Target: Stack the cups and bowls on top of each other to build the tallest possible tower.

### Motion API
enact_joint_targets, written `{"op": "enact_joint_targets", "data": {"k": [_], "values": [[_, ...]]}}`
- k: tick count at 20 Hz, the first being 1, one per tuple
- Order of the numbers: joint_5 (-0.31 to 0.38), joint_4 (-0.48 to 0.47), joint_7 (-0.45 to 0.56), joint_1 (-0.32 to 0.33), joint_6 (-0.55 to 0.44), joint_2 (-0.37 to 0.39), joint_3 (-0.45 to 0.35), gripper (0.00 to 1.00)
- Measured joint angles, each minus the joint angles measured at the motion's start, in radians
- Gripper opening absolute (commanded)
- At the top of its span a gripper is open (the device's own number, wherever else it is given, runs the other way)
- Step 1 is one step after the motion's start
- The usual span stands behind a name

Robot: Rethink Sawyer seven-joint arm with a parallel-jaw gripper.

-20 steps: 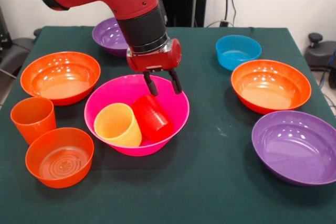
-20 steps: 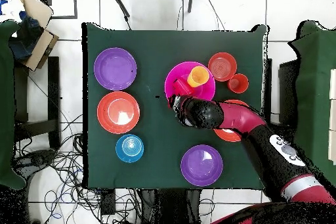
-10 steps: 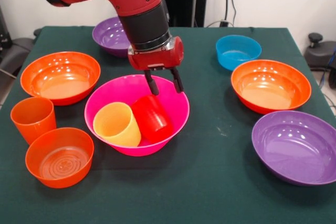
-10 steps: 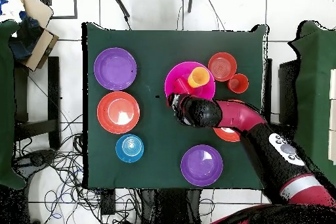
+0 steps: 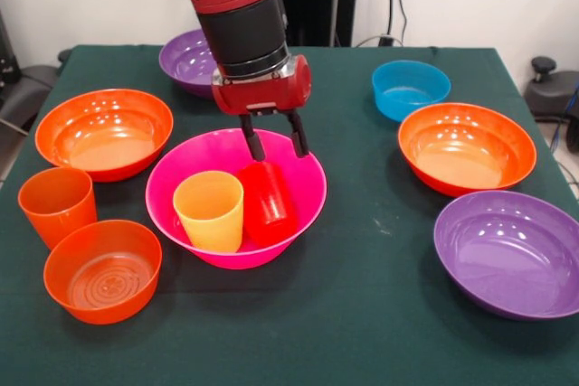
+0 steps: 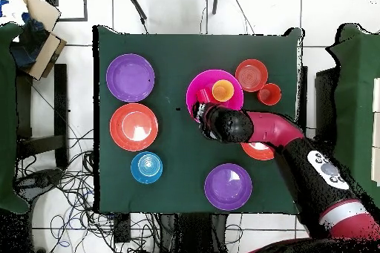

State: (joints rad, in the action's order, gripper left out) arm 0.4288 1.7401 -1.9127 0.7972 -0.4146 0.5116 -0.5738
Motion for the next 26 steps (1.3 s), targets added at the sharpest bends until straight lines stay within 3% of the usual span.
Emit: {"op": "enact_joint_targets", "data": {"k": [18, 26], "values": [[0.01, -0.001, 0.0, -0.015, 0.021, 0.0, 0.03, 1.0], [0.018, -0.001, 0.0, 0.067, 0.098, -0.062, -0.021, 1.0]]}}
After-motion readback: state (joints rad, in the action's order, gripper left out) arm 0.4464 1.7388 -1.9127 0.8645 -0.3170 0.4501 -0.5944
